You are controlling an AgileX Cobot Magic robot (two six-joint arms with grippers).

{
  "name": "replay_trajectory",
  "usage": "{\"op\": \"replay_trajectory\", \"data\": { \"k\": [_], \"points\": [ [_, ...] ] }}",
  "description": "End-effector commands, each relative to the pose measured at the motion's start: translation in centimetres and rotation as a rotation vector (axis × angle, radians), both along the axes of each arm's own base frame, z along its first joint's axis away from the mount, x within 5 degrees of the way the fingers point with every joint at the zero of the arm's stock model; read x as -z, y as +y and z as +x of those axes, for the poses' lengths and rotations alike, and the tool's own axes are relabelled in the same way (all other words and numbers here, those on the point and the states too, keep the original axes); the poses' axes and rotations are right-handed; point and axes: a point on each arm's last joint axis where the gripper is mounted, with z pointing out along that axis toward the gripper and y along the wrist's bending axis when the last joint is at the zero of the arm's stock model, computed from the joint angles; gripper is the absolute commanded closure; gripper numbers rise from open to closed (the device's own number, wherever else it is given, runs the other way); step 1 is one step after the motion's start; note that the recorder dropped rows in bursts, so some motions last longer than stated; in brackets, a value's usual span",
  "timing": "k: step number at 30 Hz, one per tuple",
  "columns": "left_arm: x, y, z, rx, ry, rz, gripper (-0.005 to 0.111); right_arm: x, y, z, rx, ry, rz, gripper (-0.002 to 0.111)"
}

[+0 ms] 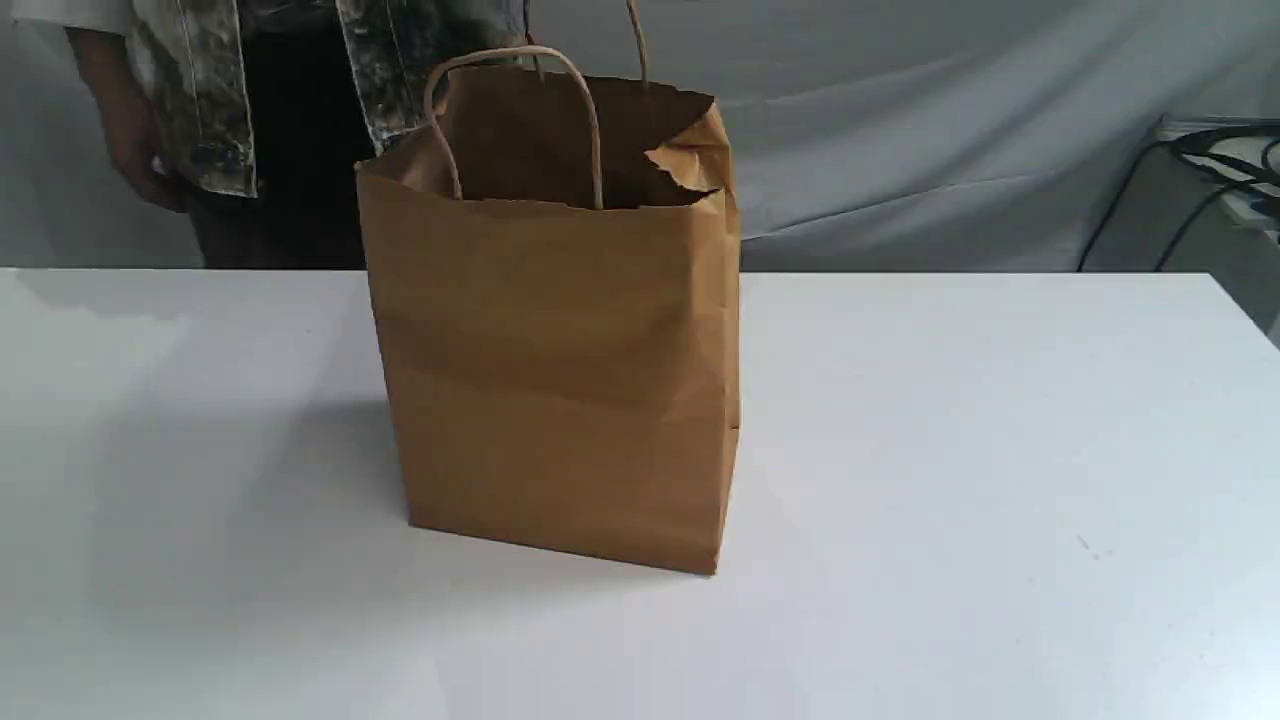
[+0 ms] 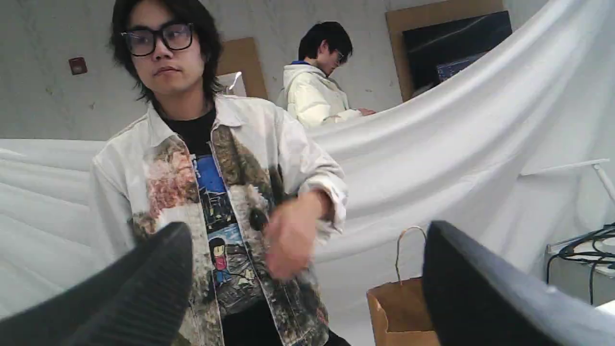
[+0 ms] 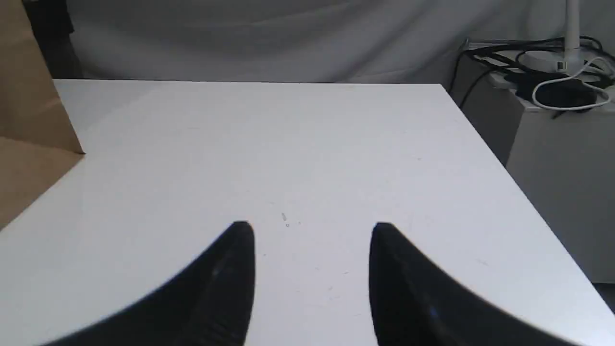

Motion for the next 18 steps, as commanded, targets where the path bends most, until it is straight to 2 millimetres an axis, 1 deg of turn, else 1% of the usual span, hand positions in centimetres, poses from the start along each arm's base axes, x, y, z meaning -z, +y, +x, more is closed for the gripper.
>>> {"op": "replay_trajectory", "data": {
  "k": [1, 15, 18],
  "points": [
    [0.07, -0.05, 0.09, -0.001, 0.007, -0.010, 0.038, 0.08, 0.04, -0.03, -0.004, -0.004, 0.006, 0.069],
    [0.03, -0.01, 0.09, -0.005, 0.002, -0.009, 0.038, 0.08, 0.04, -0.03, -0.004, -0.004, 0.006, 0.069],
    [-0.01, 0.68, 0.24, -0.099, -0.016, 0.042, 0.038, 0.08, 0.04, -0.03, -0.004, -0.004, 0.006, 0.069]
  ]
}}
